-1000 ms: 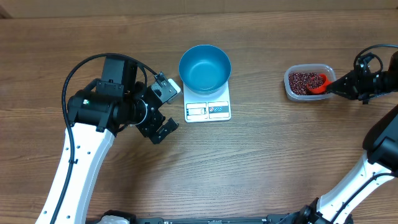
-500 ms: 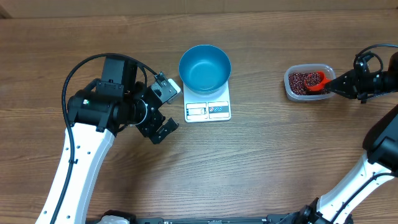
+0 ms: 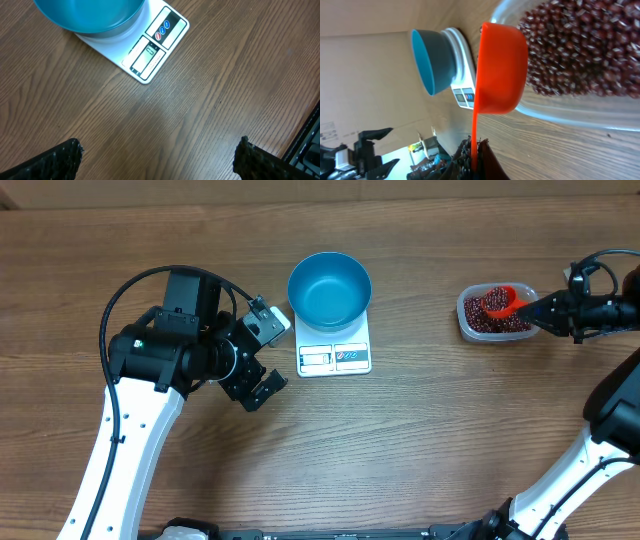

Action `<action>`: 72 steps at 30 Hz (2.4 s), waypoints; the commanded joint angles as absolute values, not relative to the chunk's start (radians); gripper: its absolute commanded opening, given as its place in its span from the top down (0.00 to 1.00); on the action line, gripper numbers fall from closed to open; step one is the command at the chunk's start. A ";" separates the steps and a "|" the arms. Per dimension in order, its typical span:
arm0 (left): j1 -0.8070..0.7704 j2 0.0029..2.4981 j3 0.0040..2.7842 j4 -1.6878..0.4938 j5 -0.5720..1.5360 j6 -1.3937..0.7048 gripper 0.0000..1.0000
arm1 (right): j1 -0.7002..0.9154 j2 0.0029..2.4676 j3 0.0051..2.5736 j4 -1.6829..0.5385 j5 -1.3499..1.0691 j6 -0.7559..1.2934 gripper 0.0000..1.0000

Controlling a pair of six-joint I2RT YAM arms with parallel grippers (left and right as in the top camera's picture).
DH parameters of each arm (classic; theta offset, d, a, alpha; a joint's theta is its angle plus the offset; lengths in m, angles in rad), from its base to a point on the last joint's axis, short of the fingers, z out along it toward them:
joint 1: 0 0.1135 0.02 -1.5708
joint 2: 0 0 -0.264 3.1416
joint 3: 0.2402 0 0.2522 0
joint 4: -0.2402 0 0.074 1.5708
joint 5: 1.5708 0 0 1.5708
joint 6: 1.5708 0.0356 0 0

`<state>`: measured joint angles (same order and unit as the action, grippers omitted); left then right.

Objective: Scoop item into bowl and weigh 150g on scale
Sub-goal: 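Lift the filled scoop and carry it left over the blue bowl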

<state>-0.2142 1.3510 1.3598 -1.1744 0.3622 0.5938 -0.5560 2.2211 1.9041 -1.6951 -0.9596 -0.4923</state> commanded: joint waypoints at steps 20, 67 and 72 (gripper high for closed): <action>-0.208 1.335 1.357 -1.171 0.363 0.576 0.00 | -0.460 2.235 1.896 -1.695 -1.242 -0.536 0.96; -0.208 1.335 1.357 -1.171 0.362 0.576 0.00 | 0.113 2.235 1.896 -1.297 -1.251 -0.521 0.96; -0.208 1.335 1.357 -1.171 0.362 0.576 0.00 | 0.124 2.235 1.896 -1.215 -1.098 -0.447 0.96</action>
<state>-0.2142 1.3510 1.3598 -1.1744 0.3622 0.5938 0.1146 2.2219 1.9034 -1.2449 -1.2087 -0.4999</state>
